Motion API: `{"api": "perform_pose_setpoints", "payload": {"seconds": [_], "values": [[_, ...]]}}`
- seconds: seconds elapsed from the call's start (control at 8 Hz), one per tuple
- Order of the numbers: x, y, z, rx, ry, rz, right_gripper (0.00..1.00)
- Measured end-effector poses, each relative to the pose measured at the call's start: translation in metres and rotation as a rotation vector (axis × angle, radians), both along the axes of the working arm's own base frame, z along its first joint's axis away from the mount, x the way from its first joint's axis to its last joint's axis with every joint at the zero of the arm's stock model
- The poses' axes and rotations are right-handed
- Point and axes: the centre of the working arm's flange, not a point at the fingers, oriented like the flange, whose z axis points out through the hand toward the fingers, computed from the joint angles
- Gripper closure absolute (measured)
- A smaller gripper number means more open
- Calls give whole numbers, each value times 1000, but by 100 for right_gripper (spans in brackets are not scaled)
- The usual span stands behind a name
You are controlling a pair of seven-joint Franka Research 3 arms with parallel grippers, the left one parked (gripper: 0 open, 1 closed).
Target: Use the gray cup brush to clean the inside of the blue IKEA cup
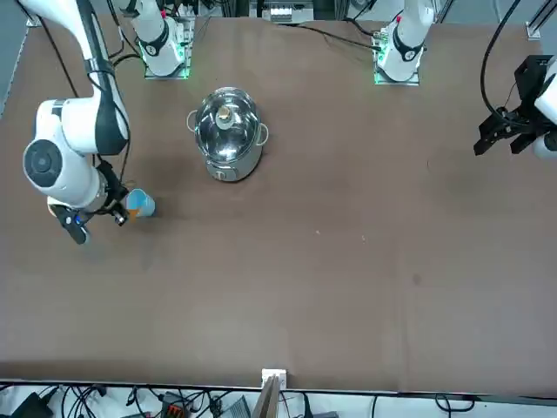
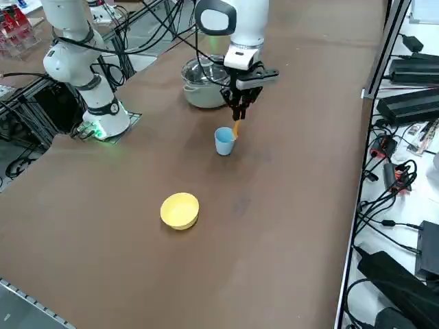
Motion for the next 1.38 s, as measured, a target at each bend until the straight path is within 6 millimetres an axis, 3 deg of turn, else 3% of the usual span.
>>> {"api": "perform_pose_setpoints", "payload": {"seconds": [0.25,0.5,0.75,1.38], "values": [[-2,12,-4,-11,24,-17,96],[-8,10,1,-29,84,-48,96],[-19,8,-7,-49,165,-72,96],[-19,-14,-12,-72,184,-102,96]]}}
